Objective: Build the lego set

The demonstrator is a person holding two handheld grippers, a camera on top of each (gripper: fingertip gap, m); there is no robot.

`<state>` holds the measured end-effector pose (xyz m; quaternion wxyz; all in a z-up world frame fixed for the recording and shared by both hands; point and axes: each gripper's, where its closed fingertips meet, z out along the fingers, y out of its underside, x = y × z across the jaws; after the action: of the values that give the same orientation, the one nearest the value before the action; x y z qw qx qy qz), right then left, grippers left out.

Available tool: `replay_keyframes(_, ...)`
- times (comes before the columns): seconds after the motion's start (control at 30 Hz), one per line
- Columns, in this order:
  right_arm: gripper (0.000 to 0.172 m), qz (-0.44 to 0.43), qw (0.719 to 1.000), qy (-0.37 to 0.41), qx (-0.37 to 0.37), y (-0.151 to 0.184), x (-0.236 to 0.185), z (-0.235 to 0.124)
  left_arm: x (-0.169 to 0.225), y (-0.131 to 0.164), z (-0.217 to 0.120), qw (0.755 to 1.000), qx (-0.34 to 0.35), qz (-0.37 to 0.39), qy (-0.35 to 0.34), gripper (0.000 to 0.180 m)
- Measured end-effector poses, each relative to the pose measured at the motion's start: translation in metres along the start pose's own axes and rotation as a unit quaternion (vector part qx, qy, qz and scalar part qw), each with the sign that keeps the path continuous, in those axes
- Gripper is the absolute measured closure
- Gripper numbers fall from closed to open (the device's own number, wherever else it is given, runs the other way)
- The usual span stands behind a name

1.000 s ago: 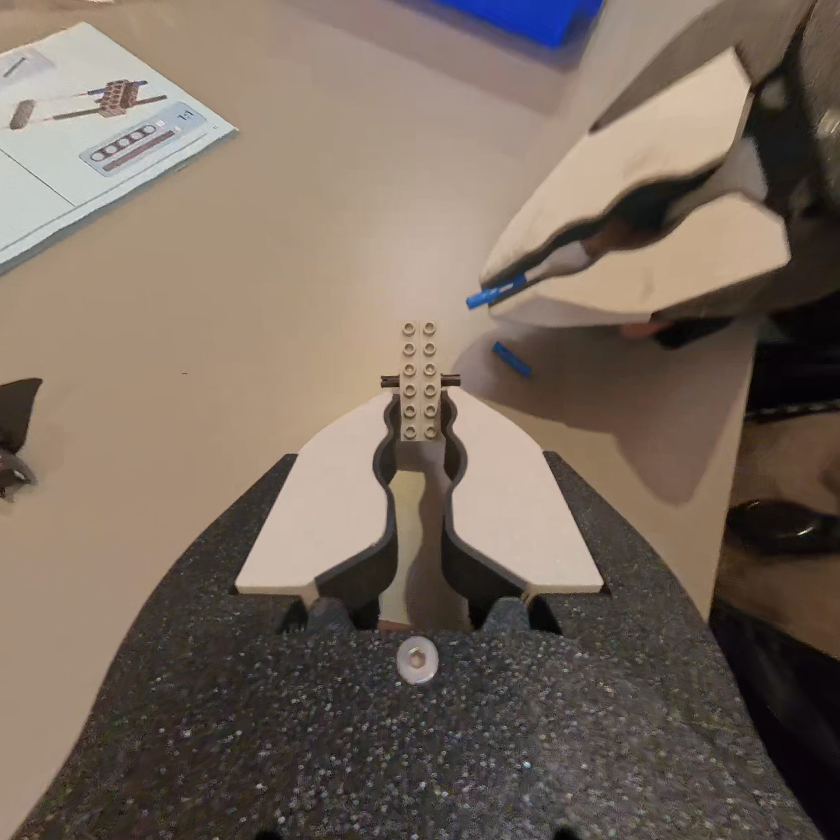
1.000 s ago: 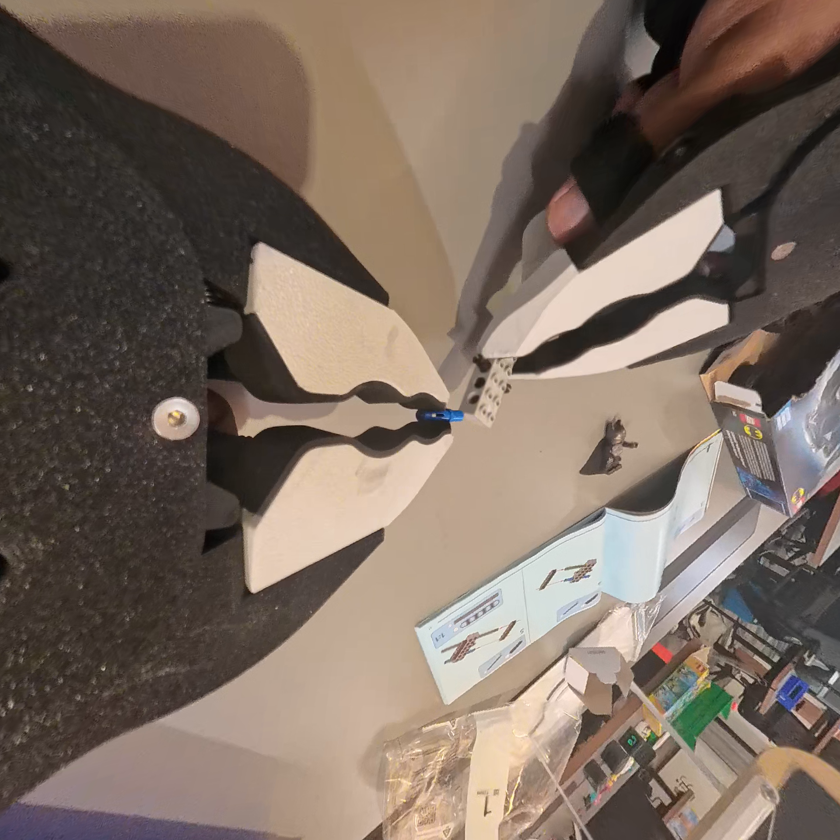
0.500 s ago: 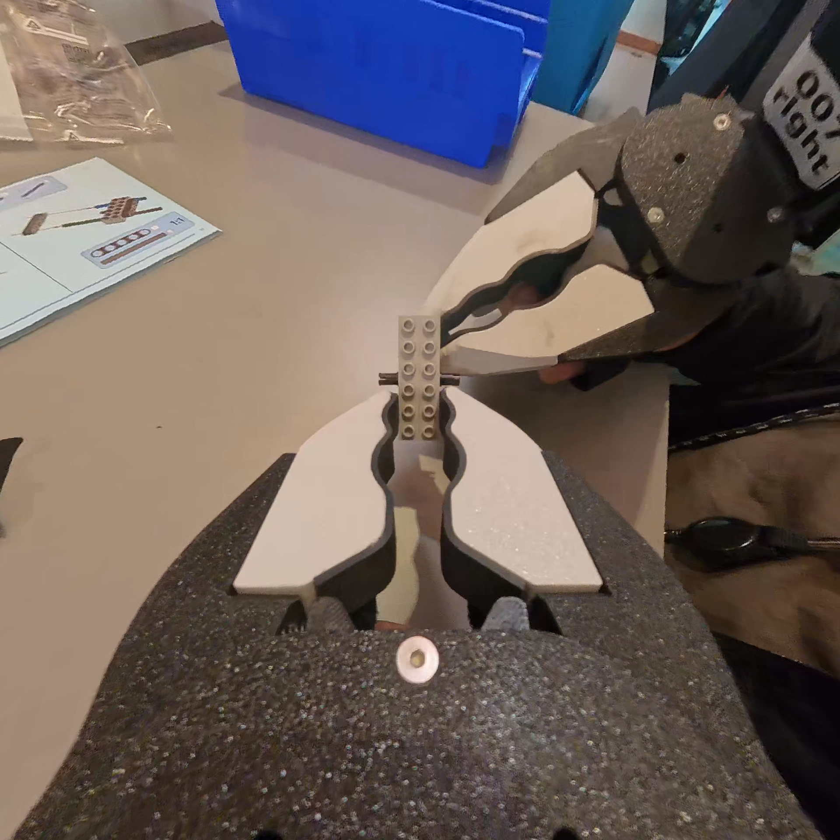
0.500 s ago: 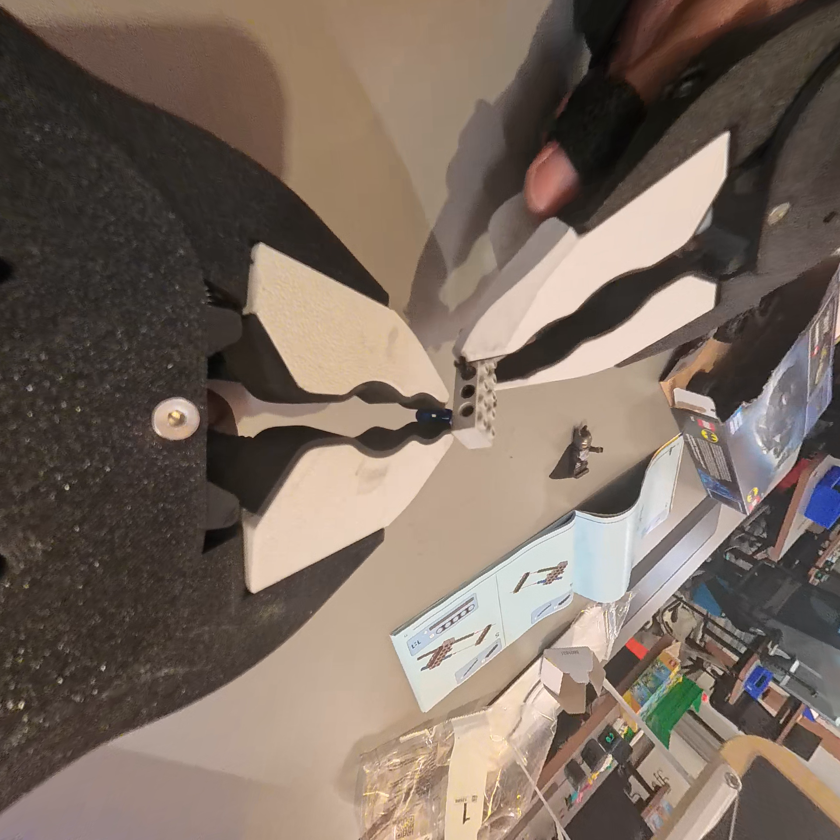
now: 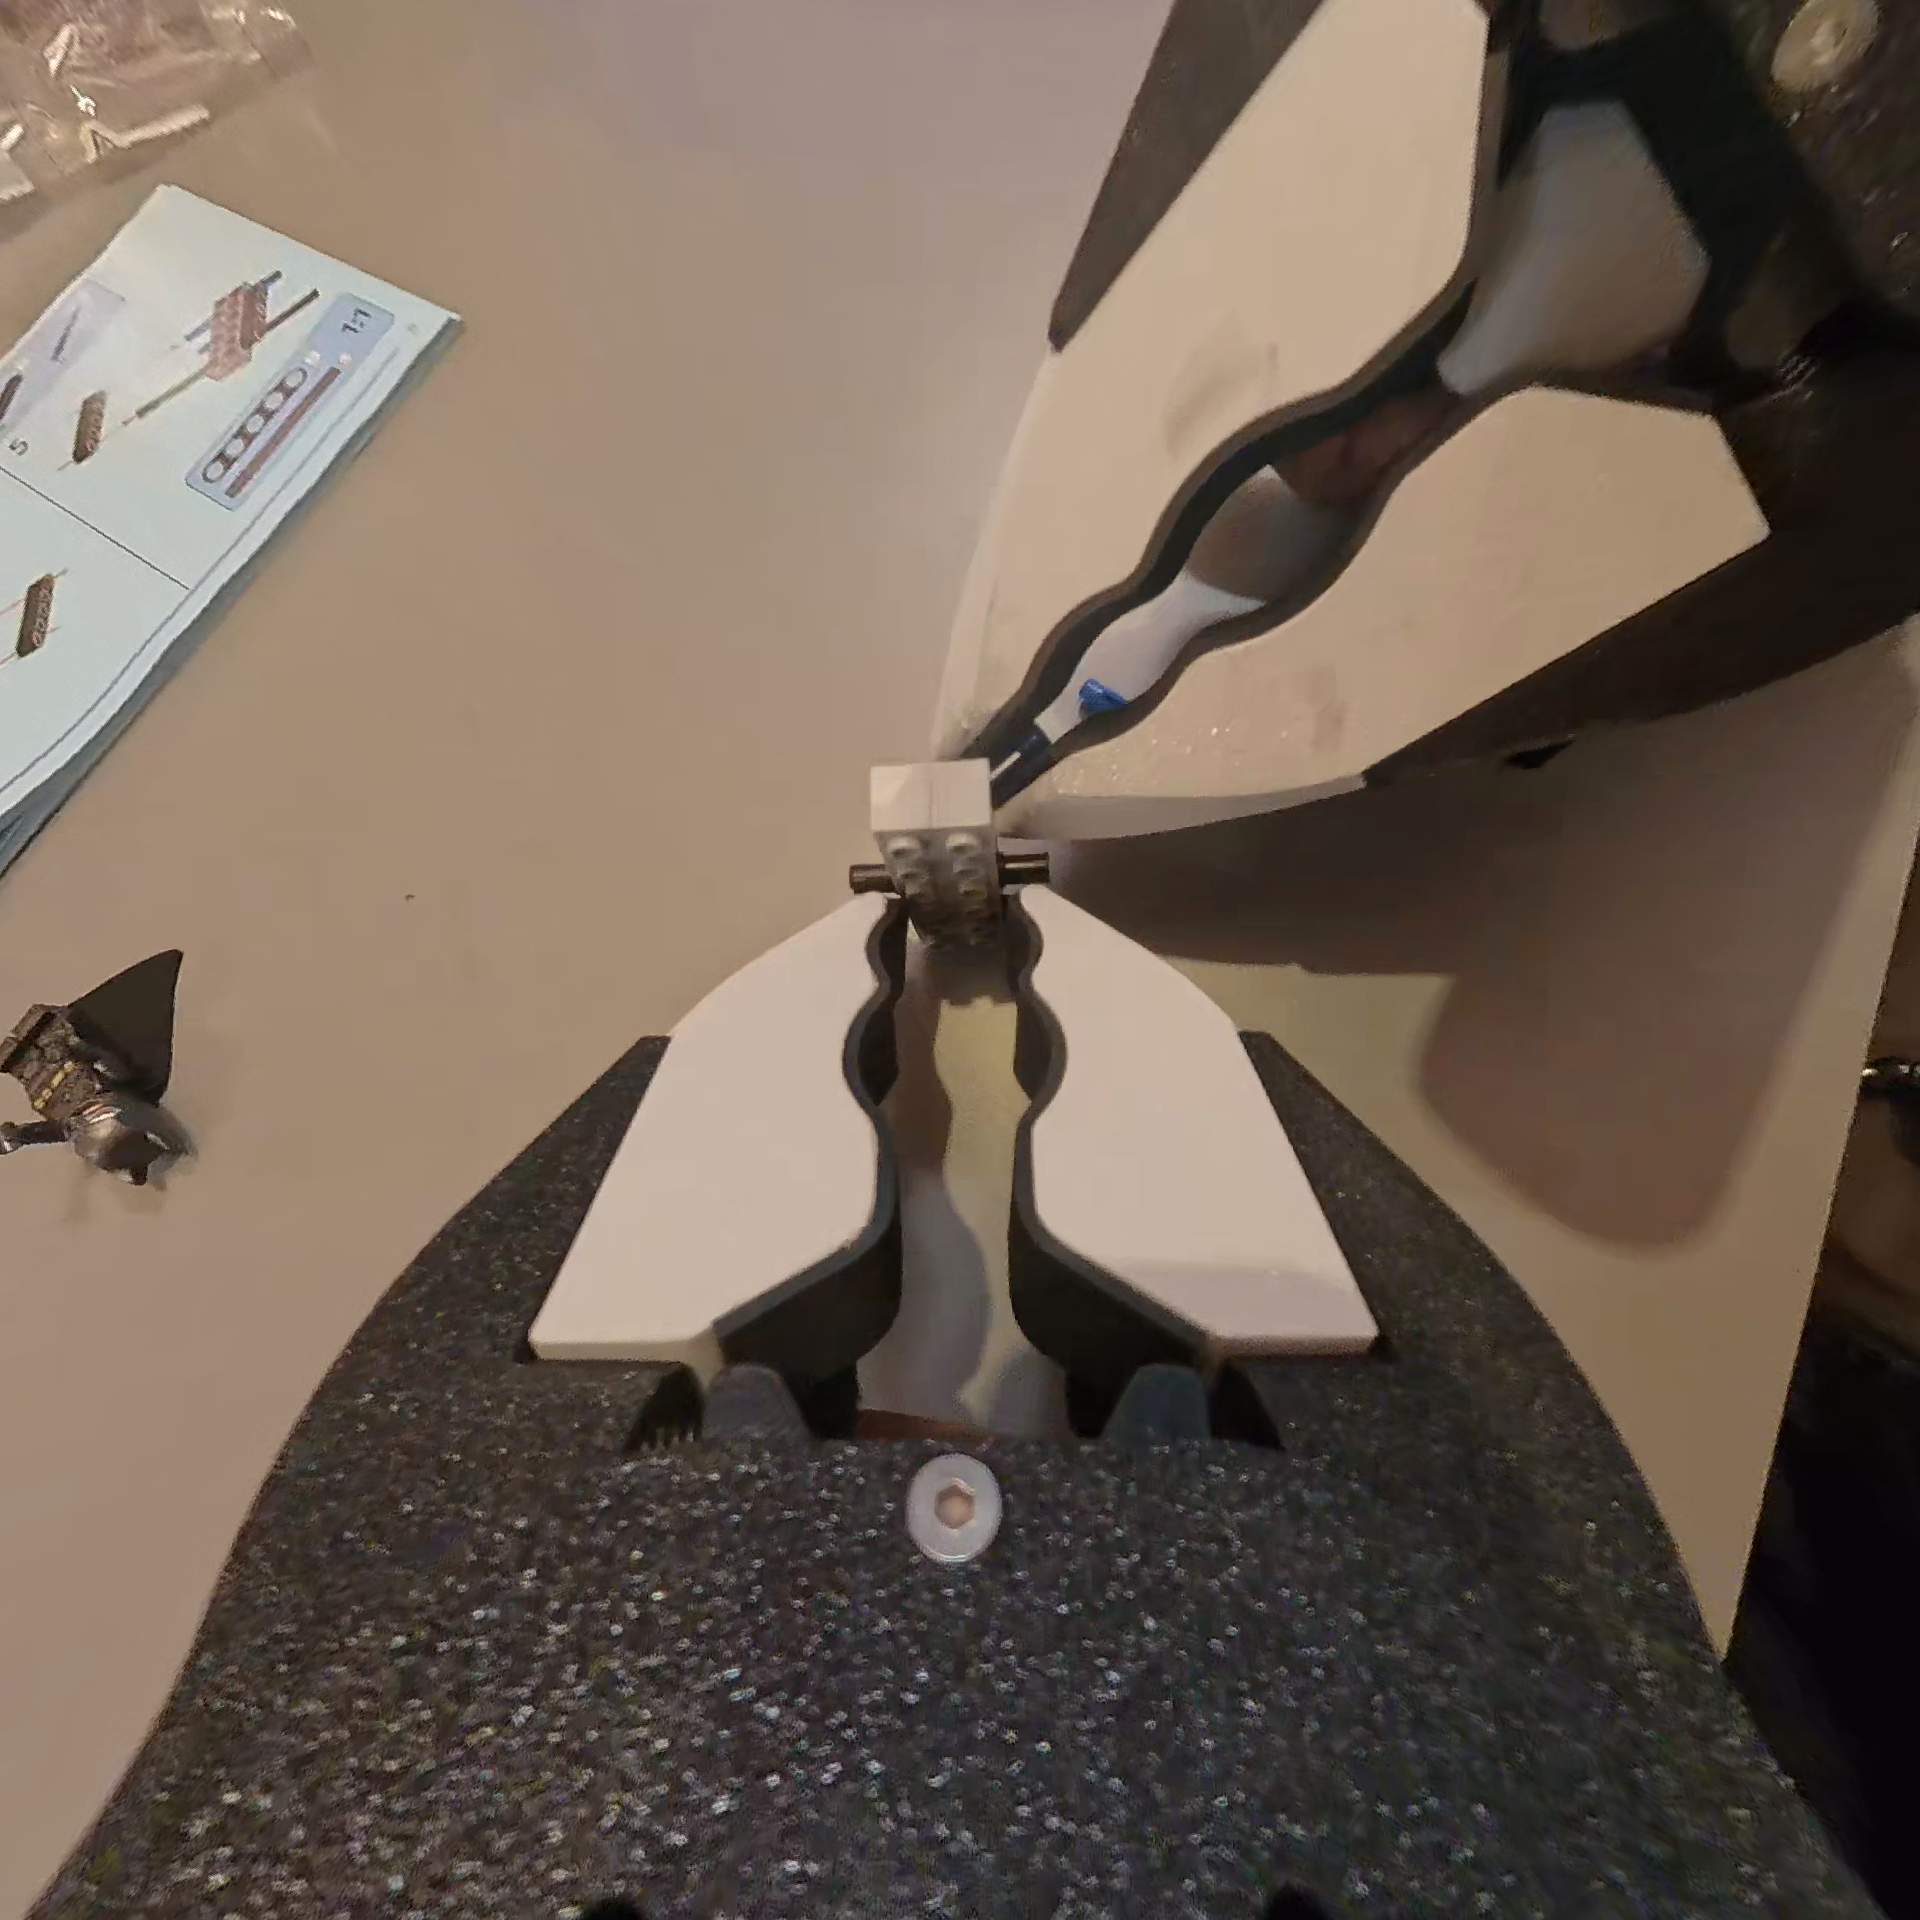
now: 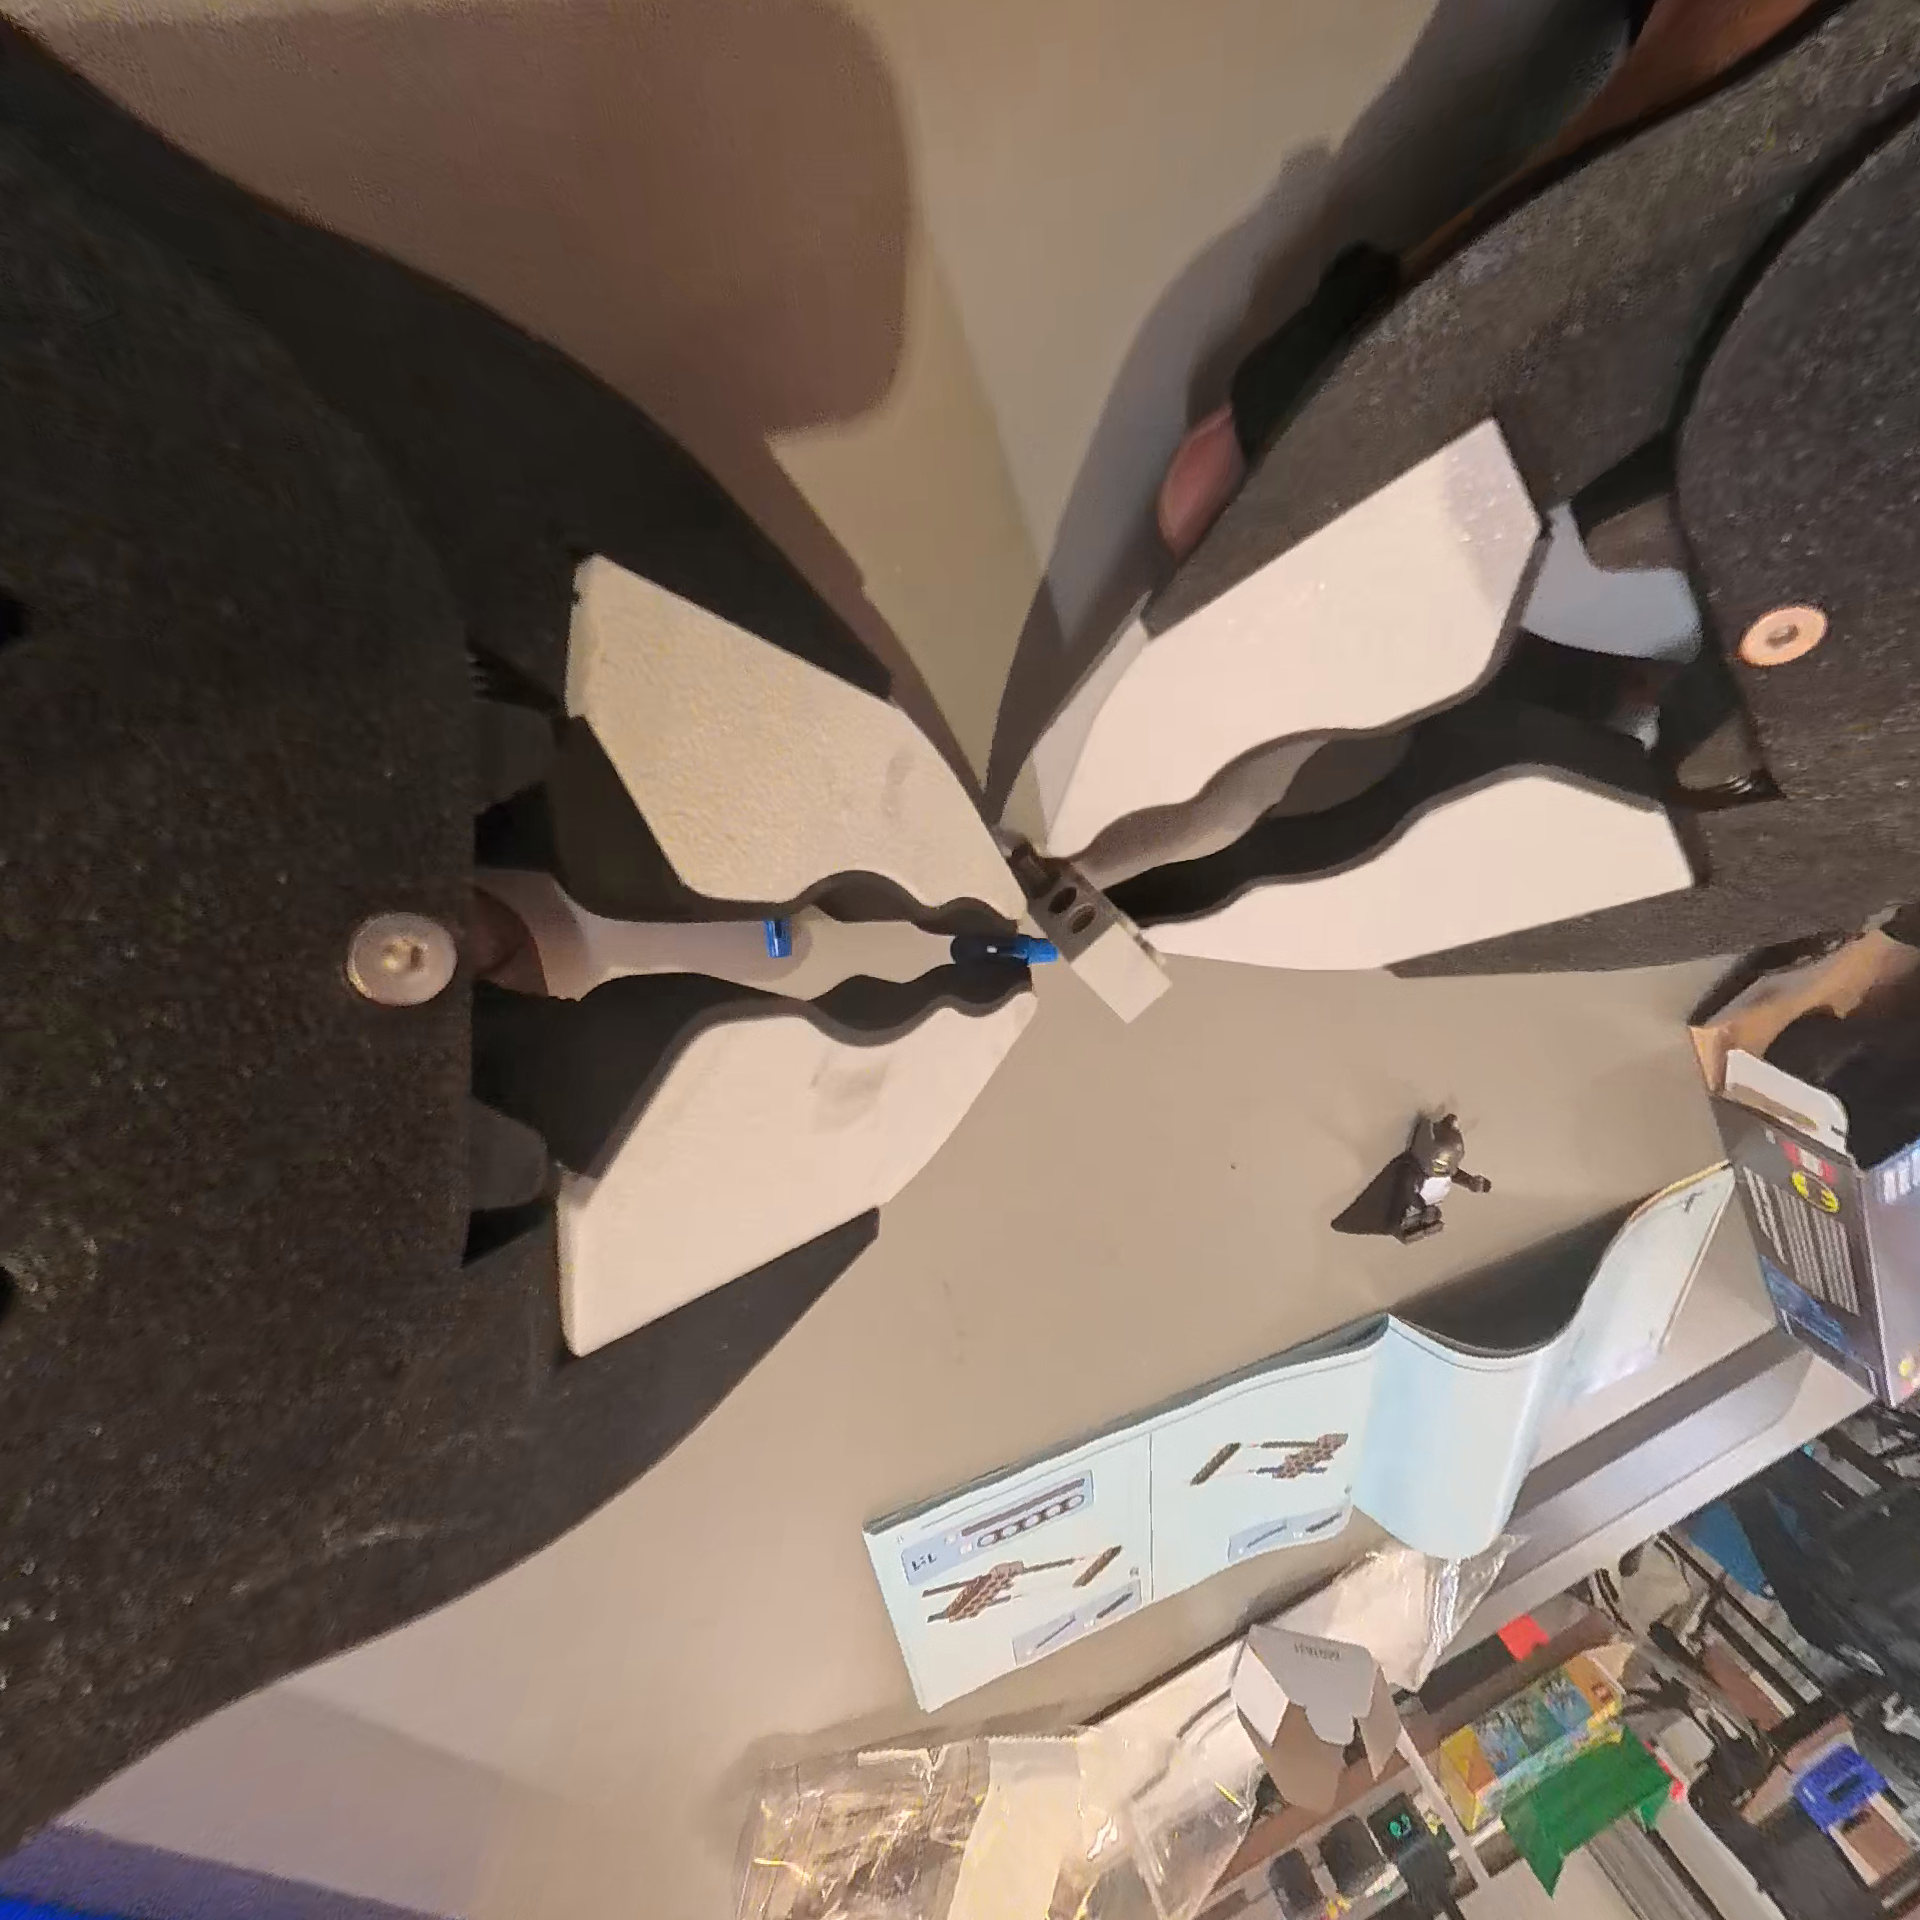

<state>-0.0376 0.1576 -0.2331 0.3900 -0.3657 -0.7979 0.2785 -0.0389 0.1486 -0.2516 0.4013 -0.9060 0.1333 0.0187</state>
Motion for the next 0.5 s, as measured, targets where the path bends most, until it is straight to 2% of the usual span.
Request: replay_keyframes(0.5, 0.167, 0.003, 1.000, -0.014, -0.009, 0.0029, 0.0000, 0.0030, 0.0012, 0.0060, -0.0011, 1.000, -0.014, 0.003, 0.012, 0.157)
